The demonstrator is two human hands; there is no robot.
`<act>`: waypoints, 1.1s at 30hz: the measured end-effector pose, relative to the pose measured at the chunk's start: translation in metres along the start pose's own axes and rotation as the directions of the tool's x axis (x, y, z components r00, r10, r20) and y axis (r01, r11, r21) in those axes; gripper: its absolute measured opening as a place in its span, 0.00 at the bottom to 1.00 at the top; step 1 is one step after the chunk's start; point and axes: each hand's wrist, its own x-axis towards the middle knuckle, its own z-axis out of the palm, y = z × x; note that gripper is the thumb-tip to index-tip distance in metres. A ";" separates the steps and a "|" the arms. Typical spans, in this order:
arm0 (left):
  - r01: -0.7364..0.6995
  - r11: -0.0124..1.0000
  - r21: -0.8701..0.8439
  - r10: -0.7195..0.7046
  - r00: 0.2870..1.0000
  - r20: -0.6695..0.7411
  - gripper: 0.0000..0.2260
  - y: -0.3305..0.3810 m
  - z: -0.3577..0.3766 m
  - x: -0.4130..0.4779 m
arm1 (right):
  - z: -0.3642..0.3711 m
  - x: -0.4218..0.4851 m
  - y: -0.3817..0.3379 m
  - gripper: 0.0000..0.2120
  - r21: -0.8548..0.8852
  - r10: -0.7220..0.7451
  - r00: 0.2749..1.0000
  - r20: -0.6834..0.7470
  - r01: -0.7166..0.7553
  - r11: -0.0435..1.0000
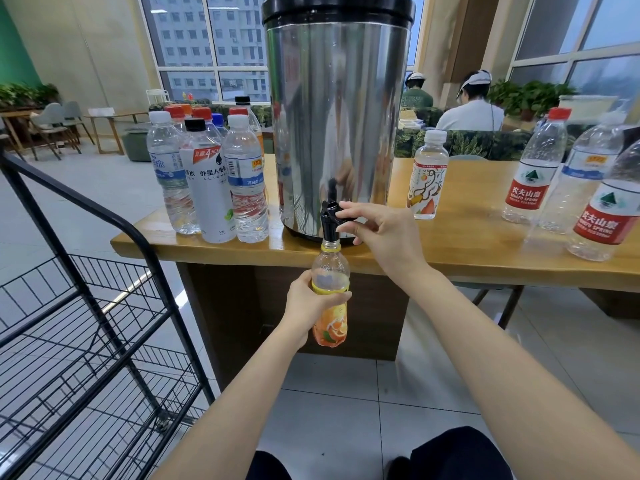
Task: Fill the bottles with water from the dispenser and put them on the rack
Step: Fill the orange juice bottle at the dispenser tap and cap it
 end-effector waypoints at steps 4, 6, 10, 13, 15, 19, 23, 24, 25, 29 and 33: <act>0.001 1.000 0.000 -0.001 1.000 0.000 0.28 0.000 0.000 0.000 | 0.000 0.000 0.000 0.09 0.006 0.013 1.000 0.005 -0.013 1.000; -0.004 1.000 0.000 0.004 1.000 0.001 0.28 0.001 0.000 -0.001 | 0.000 -0.001 0.000 0.09 0.021 0.023 1.000 0.002 -0.023 1.000; -0.007 1.000 -0.009 0.007 1.000 0.002 0.27 0.000 0.000 0.000 | 0.000 -0.001 -0.001 0.09 0.020 0.030 1.000 0.003 -0.030 0.999; -0.008 1.000 -0.010 0.008 1.000 0.004 0.28 -0.001 0.000 0.000 | -0.001 -0.001 -0.001 0.09 0.022 0.031 1.000 0.005 -0.031 0.999; -0.012 1.000 -0.010 0.012 1.000 0.005 0.28 -0.002 0.000 0.001 | -0.001 -0.001 -0.001 0.09 0.022 0.032 0.999 0.006 -0.032 0.999; -0.010 1.000 -0.010 0.010 1.000 0.002 0.28 -0.003 0.000 0.001 | 0.000 -0.001 -0.002 0.10 0.013 0.027 1.000 0.006 -0.027 1.000; -0.004 1.000 -0.011 0.004 1.000 0.002 0.28 -0.002 0.000 0.001 | 0.000 -0.001 -0.002 0.09 0.010 0.028 1.000 0.007 -0.028 1.000; -0.002 1.000 -0.014 0.002 1.000 0.003 0.27 -0.002 0.000 0.001 | 0.000 -0.001 -0.002 0.09 0.012 0.029 1.000 0.008 -0.029 1.000; 0.000 1.000 -0.017 0.000 1.000 0.003 0.27 -0.002 0.000 0.001 | 0.000 -0.002 -0.002 0.09 0.014 0.030 1.000 0.008 -0.030 0.999; 0.000 1.000 -0.019 0.000 1.000 0.002 0.28 -0.001 0.000 -0.001 | 0.000 -0.001 -0.002 0.09 0.018 0.034 0.999 0.010 -0.034 0.999; -0.002 1.000 -0.026 0.002 1.000 0.005 0.27 -0.001 0.000 -0.001 | 0.000 -0.001 -0.003 0.09 0.024 0.037 0.999 0.012 -0.037 0.999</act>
